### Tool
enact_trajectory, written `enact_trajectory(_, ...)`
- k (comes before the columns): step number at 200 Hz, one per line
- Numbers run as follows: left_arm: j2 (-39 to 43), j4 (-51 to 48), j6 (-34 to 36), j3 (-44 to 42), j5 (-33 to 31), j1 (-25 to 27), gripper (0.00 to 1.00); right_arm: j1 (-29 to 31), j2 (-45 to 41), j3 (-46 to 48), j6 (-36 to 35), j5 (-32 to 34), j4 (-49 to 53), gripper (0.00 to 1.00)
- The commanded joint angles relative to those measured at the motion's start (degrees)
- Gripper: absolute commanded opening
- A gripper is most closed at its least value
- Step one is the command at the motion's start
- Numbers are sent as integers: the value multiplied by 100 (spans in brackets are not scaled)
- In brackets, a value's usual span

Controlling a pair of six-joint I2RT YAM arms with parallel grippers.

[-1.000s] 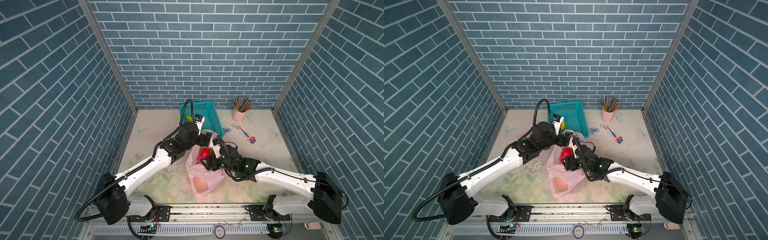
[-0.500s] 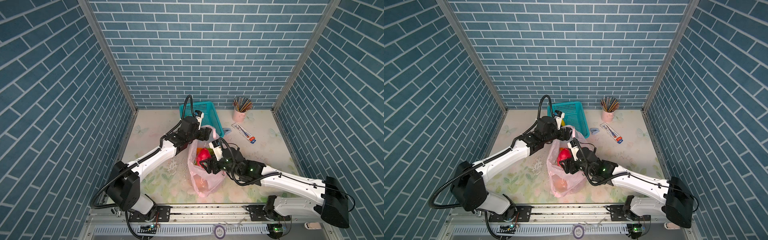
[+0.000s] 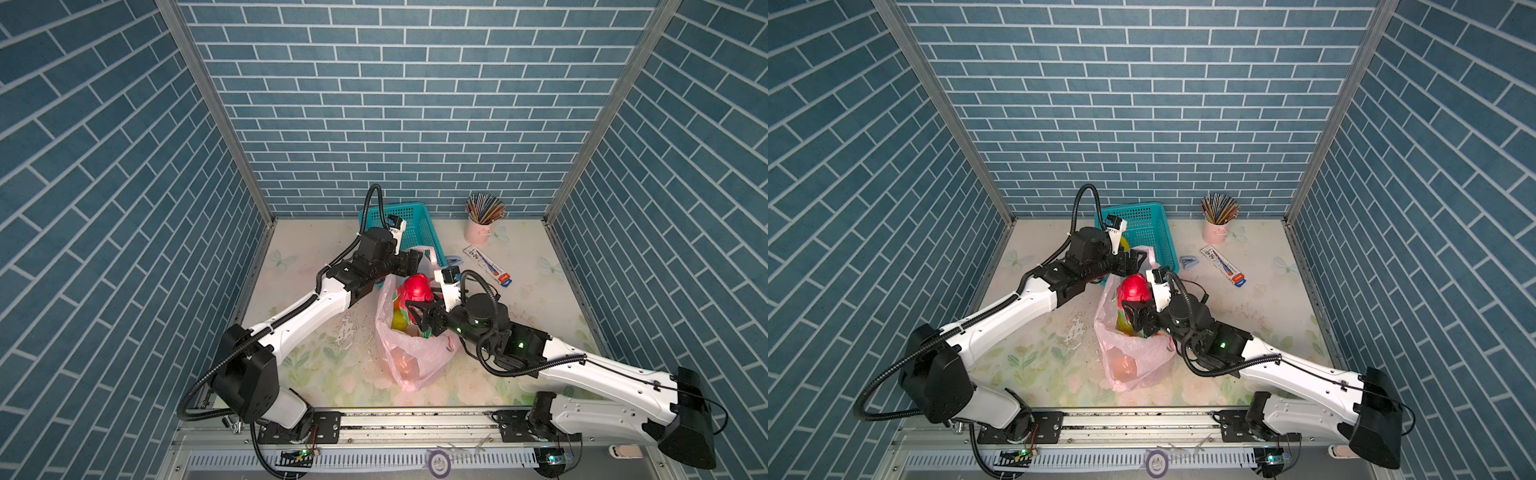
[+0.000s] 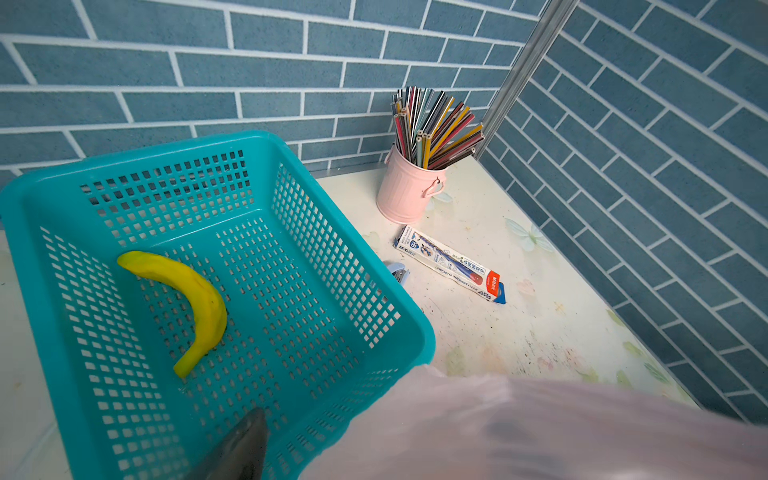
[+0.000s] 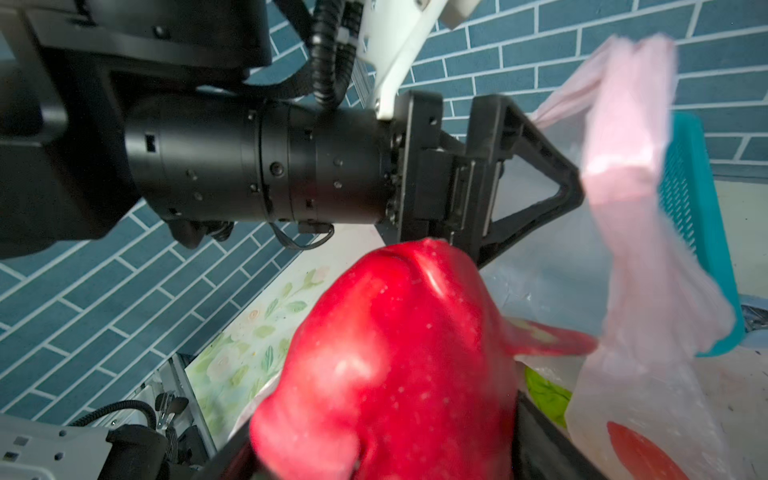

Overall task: Untie the knot of the plastic bag and take out the fruit
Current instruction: 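Lift the dragon fruit out with the right gripper while the left gripper approaches it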

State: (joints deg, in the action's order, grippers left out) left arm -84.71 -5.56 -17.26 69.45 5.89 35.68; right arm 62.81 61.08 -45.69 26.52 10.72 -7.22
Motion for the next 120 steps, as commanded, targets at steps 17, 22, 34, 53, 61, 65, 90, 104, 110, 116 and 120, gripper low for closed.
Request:
enact_trajectory(17,635,41,261,-163,295,-34,86,-268,-338,-258,84,-217,-451,44)
enact_trajectory(22,726,29,279,-189,316,-35,86,-316,-367,-256,110,-270,-459,45)
enact_trajectory(34,954,28,355,-291,397,-36,86,-473,-436,-263,134,-488,-473,45)
enact_trajectory(53,1348,155,419,-469,479,-35,87,-800,-576,-315,282,-767,-427,45)
enact_trajectory(61,1514,209,425,-522,507,-34,87,-921,-619,-350,337,-901,-413,45)
enact_trajectory(65,1593,240,425,-544,528,-37,87,-976,-635,-368,363,-976,-425,45)
enact_trajectory(90,2071,609,379,-747,863,-33,87,-1230,-685,-512,478,-1374,-591,45)
enact_trajectory(104,2287,870,256,-858,1062,-35,87,-1350,-653,-619,600,-1528,-710,45)
enact_trajectory(110,2368,1006,234,-915,1202,-42,87,-1403,-629,-662,669,-1594,-776,45)
enact_trajectory(116,2440,1149,226,-978,1332,-29,87,-1448,-612,-700,743,-1631,-816,45)
enact_trajectory(120,2484,1269,246,-1029,1448,-35,87,-1478,-587,-731,816,-1655,-851,45)
